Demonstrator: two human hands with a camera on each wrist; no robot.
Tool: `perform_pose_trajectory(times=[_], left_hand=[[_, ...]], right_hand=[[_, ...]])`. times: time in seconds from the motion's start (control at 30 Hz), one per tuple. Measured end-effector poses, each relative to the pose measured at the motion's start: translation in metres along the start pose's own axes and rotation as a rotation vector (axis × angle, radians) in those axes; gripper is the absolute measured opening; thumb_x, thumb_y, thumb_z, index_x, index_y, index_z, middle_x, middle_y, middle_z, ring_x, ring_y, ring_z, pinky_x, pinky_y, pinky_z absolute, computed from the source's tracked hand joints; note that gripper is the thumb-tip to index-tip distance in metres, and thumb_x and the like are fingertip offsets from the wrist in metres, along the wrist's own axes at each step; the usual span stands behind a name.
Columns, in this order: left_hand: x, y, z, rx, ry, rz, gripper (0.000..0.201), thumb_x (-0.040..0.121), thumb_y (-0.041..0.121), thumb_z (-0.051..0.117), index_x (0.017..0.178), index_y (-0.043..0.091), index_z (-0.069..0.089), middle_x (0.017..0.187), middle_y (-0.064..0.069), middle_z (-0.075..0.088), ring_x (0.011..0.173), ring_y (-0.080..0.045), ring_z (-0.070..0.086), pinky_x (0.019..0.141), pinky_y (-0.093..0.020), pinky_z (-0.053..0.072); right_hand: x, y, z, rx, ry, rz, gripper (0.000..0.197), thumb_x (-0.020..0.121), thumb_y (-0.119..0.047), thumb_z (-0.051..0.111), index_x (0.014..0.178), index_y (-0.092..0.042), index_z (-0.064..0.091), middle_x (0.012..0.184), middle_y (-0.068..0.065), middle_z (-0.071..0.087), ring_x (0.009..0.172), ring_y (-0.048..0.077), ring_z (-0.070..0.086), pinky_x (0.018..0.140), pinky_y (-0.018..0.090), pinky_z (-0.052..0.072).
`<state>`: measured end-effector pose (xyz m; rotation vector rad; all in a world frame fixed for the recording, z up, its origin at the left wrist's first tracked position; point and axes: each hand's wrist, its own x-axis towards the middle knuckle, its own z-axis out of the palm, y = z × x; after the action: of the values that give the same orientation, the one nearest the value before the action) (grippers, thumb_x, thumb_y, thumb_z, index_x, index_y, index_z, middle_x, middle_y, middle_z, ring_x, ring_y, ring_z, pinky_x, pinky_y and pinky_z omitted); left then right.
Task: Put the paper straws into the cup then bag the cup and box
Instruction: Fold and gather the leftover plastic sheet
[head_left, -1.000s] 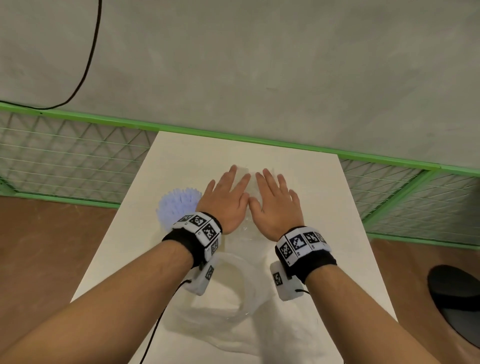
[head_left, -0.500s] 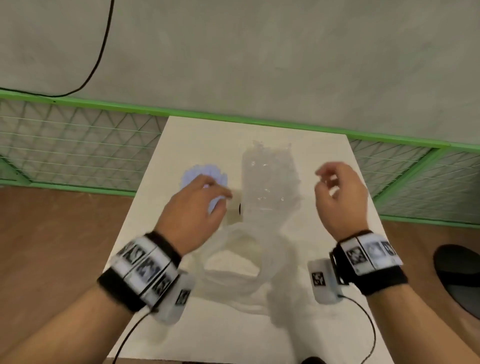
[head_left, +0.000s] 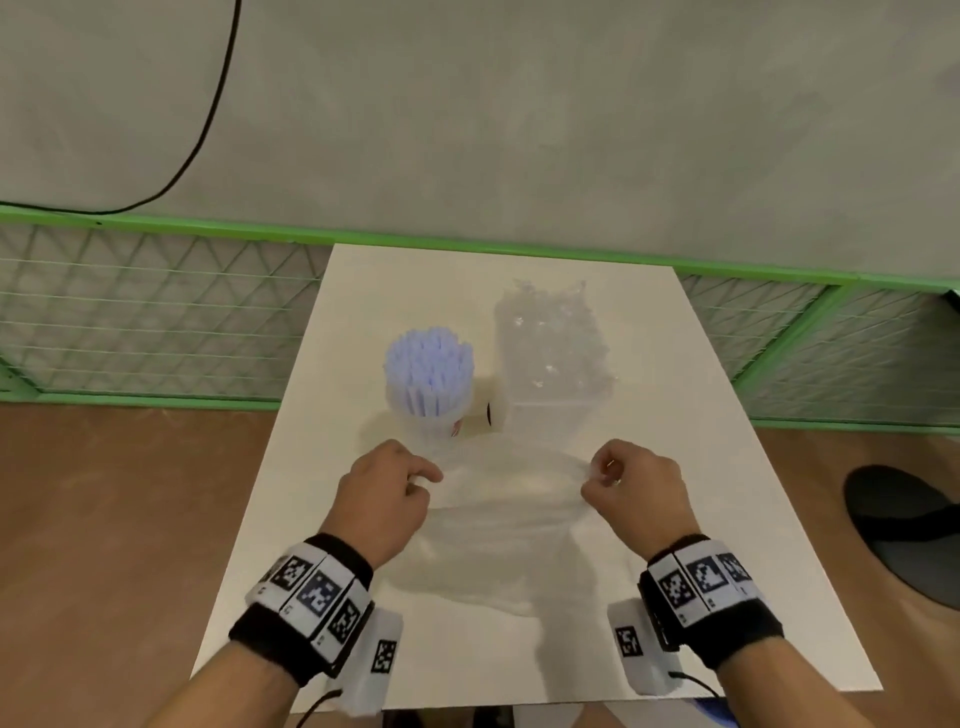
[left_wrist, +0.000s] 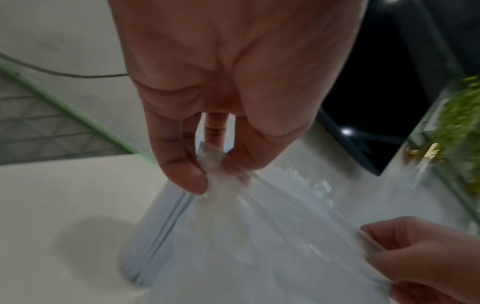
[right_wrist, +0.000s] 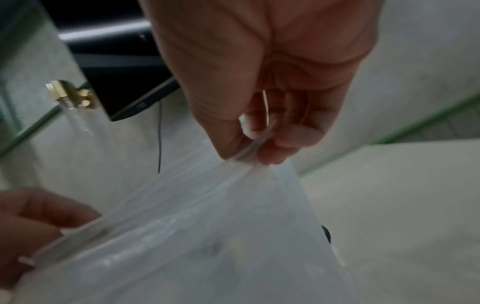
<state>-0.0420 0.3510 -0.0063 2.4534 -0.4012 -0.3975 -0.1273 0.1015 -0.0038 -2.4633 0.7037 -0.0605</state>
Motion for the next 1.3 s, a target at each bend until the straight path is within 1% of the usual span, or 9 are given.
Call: perform_pose_trajectory(times=[0.17,0.33,0.53,0.63,0.73,0.9,1.03,1.17,1.3], left_hand=[[-0.003,0.012,-0.026,-0.027,-0.050,0.121,0.048,0.086,0.005,0.055,0.129,0.025,0.062,0.108,0.011,0.049,0.084,-0.012,0.049,0.081,-0.022,0.039],[-0.005,0.029,-0.047,-0.208,-0.061,0.245,0.050,0.086,-0.002,0.056,0.122,0.031,0.065,0.101,0.014,0.052,0.077,-0.007,0.057,0.070,-0.004,0.040],[0.000,0.024,-0.058,0.094,0.057,0.245,0.045,0.086,-0.003,0.047,0.103,0.030,0.072,0.123,0.007,0.048,0.111,-0.016,0.050,0.090,-0.024,0.035],[-0.007,0.042,-0.052,0.206,0.105,0.524,0.031,0.091,0.032,0.050,0.115,0.034,0.070,0.158,0.001,0.028,0.147,-0.020,0.014,0.120,-0.038,0.018],[-0.011,0.072,-0.039,0.321,-0.096,0.609,0.070,0.076,0.083,0.038,0.131,0.044,0.054,0.164,0.013,0.002,0.151,-0.013,-0.014,0.122,-0.047,-0.003],[0.004,0.102,-0.023,0.073,0.017,0.643,0.019,0.096,0.028,0.059,0.110,0.023,0.071,0.124,0.008,0.066,0.113,-0.014,0.062,0.097,-0.035,0.048],[0.007,0.098,-0.036,-0.149,0.133,0.514,0.017,0.097,0.018,0.061,0.107,0.020,0.075,0.101,0.014,0.073,0.086,0.004,0.066,0.077,0.000,0.040],[0.006,0.095,-0.054,-0.473,0.133,0.426,0.021,0.093,0.008,0.065,0.097,0.028,0.070,0.097,0.005,0.073,0.067,-0.006,0.071,0.065,-0.009,0.050],[0.012,0.095,-0.067,-0.590,0.073,0.428,0.044,0.090,-0.001,0.066,0.095,0.039,0.049,0.096,-0.003,0.076,0.065,-0.028,0.072,0.068,-0.033,0.059]], right_hand=[[-0.010,-0.035,-0.017,0.112,0.044,-0.100,0.015,0.073,-0.013,0.067,0.077,-0.027,0.061,0.069,-0.004,0.067,0.066,0.016,0.065,0.065,0.029,0.051],[-0.020,-0.067,-0.039,0.449,-0.097,-0.055,0.011,0.084,-0.002,0.063,0.078,-0.010,0.066,0.067,0.009,0.072,0.059,0.022,0.072,0.067,0.044,0.061],[-0.018,-0.064,-0.074,-0.017,0.211,-0.194,0.018,0.068,-0.008,0.067,0.064,-0.020,0.055,0.056,-0.004,0.064,0.057,0.012,0.065,0.060,0.035,0.053],[-0.018,-0.070,-0.083,0.047,0.161,-0.215,0.018,0.069,-0.003,0.066,0.065,-0.016,0.054,0.061,0.001,0.064,0.055,0.012,0.066,0.053,0.023,0.048],[-0.017,-0.085,-0.091,0.291,0.045,-0.233,0.014,0.076,0.004,0.062,0.070,-0.009,0.057,0.070,0.010,0.064,0.050,0.014,0.069,0.046,0.015,0.046],[-0.008,-0.079,-0.107,0.518,-0.099,-0.341,0.014,0.083,0.003,0.064,0.081,-0.010,0.064,0.083,0.007,0.065,0.064,0.025,0.072,0.057,0.028,0.053],[0.012,-0.023,-0.128,0.237,0.114,-0.365,0.013,0.088,-0.029,0.067,0.099,-0.034,0.065,0.113,-0.012,0.061,0.097,0.014,0.062,0.080,0.031,0.051],[0.030,0.020,-0.126,0.341,-0.146,-0.159,0.019,0.092,-0.034,0.063,0.109,-0.041,0.064,0.125,-0.009,0.058,0.100,0.015,0.065,0.090,0.037,0.051],[0.054,0.015,-0.113,0.832,-0.211,-0.090,0.020,0.097,-0.011,0.056,0.115,-0.015,0.064,0.106,0.014,0.067,0.082,0.026,0.066,0.083,0.037,0.053]])
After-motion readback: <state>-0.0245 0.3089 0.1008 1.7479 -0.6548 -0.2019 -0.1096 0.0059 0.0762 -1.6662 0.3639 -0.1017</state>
